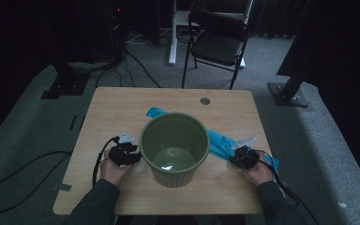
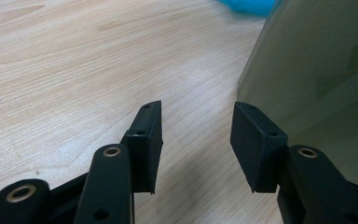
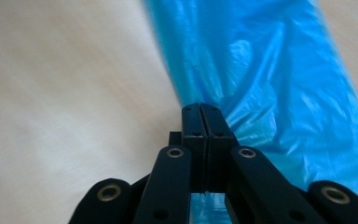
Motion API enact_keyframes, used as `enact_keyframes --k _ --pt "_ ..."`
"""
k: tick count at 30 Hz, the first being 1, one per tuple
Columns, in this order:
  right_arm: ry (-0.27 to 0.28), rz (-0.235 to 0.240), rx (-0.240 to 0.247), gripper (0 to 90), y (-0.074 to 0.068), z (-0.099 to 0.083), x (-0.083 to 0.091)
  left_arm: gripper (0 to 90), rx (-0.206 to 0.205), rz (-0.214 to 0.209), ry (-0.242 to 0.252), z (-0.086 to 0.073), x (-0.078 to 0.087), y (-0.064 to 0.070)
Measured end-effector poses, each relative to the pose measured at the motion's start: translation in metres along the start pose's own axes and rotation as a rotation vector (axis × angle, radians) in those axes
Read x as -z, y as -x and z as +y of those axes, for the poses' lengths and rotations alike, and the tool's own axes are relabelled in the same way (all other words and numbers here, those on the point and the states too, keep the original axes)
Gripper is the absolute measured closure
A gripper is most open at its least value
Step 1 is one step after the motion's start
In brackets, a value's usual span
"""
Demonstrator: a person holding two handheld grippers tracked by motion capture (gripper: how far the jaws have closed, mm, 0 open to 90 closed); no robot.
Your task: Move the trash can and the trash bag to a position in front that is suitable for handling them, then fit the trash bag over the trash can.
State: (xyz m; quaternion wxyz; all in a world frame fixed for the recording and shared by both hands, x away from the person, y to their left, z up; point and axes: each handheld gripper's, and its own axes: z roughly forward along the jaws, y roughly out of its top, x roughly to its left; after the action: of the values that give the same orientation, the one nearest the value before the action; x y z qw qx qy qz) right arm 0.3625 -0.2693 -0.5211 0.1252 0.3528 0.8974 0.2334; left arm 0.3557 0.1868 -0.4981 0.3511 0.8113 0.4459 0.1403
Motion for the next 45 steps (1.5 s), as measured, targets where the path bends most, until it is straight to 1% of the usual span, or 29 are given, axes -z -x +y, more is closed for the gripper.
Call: enact_keyframes --k 3,4,5,6,7,8,9,12,13,14,15,16,17,18,19,21,23,24,25,26,29,31,33,34,36,38,42,43,45 --pt "-0.002 0.012 0.021 89.7 -0.015 -0.003 0.003 54.2 0.003 -0.003 0.001 0.000 0.000 0.000" --pt "-0.002 0.012 0.021 89.7 -0.015 -0.003 0.003 54.2 0.003 -0.003 0.001 0.000 0.000 0.000" --pt "0.001 0.017 0.023 89.7 -0.019 -0.004 0.004 54.2 0.004 -0.003 0.002 0.000 -0.001 0.000" --pt "0.013 0.040 0.032 89.6 -0.030 -0.006 0.005 54.2 0.003 -0.002 0.002 0.000 -0.001 0.000" --pt "0.013 0.040 0.032 89.6 -0.030 -0.006 0.005 54.2 0.003 -0.002 0.002 0.000 -0.001 0.000" --pt "0.015 0.051 0.037 89.2 -0.035 -0.007 0.006 54.2 0.004 -0.002 0.000 0.001 -0.002 -0.001" --pt "0.009 0.055 0.063 88.6 -0.044 -0.007 0.007 54.2 0.005 -0.002 0.000 0.001 -0.003 0.000" --pt "0.007 0.064 0.087 87.1 -0.052 -0.007 0.007 54.2 0.004 0.001 -0.003 0.001 -0.003 -0.001" --pt "0.007 0.064 0.087 87.1 -0.052 -0.007 0.007 54.1 0.004 0.001 -0.003 0.001 -0.003 -0.001" --pt "0.004 0.064 0.090 84.9 -0.053 -0.006 0.008 54.2 0.004 0.003 -0.003 0.001 -0.003 -0.001" --pt "0.003 0.063 0.086 79.9 -0.054 -0.005 0.007 54.2 0.005 0.004 -0.005 0.001 -0.003 -0.001" --pt "0.006 0.062 0.085 71.6 -0.054 -0.005 0.007 54.2 0.006 0.005 -0.004 0.001 -0.004 -0.001" --pt "0.006 0.062 0.085 71.6 -0.054 -0.005 0.007 54.2 0.006 0.005 -0.004 0.001 -0.004 -0.001" --pt "0.014 0.058 0.085 62.5 -0.054 -0.004 0.006 54.2 0.007 0.007 -0.003 0.000 -0.003 -0.001" --pt "0.040 0.069 0.088 54.9 -0.056 -0.003 0.007 54.1 0.003 0.008 -0.006 0.000 -0.003 -0.001" --pt "0.067 0.063 0.091 49.3 -0.058 -0.001 0.011 53.9 0.001 0.010 -0.008 0.000 -0.003 -0.001" --pt "0.089 0.068 0.087 46.9 -0.058 0.000 0.013 53.9 0.001 0.010 -0.008 0.000 -0.003 -0.001" --pt "0.089 0.068 0.087 46.9 -0.058 0.000 0.013 53.9 0.001 0.010 -0.008 0.000 -0.003 -0.001" --pt "0.096 0.063 0.083 45.8 -0.057 0.000 0.015 53.9 0.004 0.007 -0.004 0.000 -0.003 -0.001" --pt "0.113 0.043 0.067 42.9 -0.053 0.000 0.018 53.9 0.004 0.007 -0.003 0.000 -0.003 -0.001" --pt "0.124 0.036 0.054 41.6 -0.049 0.001 0.021 53.9 0.000 0.007 -0.010 0.000 -0.004 -0.001" --pt "0.113 0.024 0.035 36.0 -0.042 0.002 0.019 53.7 0.000 0.007 -0.010 0.000 -0.004 -0.001" --pt "0.112 0.020 0.031 34.7 -0.040 0.002 0.018 53.7 0.001 0.007 -0.010 0.000 -0.004 -0.001" --pt "0.101 0.007 0.021 29.3 -0.037 0.003 0.015 53.7 0.002 0.008 -0.010 0.000 -0.004 -0.001" --pt "0.101 -0.003 0.017 29.0 -0.036 0.003 0.015 53.7 0.002 0.009 -0.011 0.000 -0.004 -0.002" --pt "0.106 -0.004 -0.009 25.1 -0.032 0.004 0.015 53.7 0.004 0.008 -0.011 0.000 -0.005 -0.001" --pt "0.097 -0.016 0.007 22.9 -0.033 0.008 0.010 53.7 -0.001 0.008 -0.015 0.000 -0.006 0.000" --pt "0.086 -0.010 0.013 22.1 -0.033 0.010 0.008 53.7 -0.003 0.006 -0.015 0.000 -0.005 0.001" --pt "0.057 -0.019 0.017 21.0 -0.034 0.012 0.002 53.7 -0.007 0.004 -0.014 0.000 -0.005 0.001"
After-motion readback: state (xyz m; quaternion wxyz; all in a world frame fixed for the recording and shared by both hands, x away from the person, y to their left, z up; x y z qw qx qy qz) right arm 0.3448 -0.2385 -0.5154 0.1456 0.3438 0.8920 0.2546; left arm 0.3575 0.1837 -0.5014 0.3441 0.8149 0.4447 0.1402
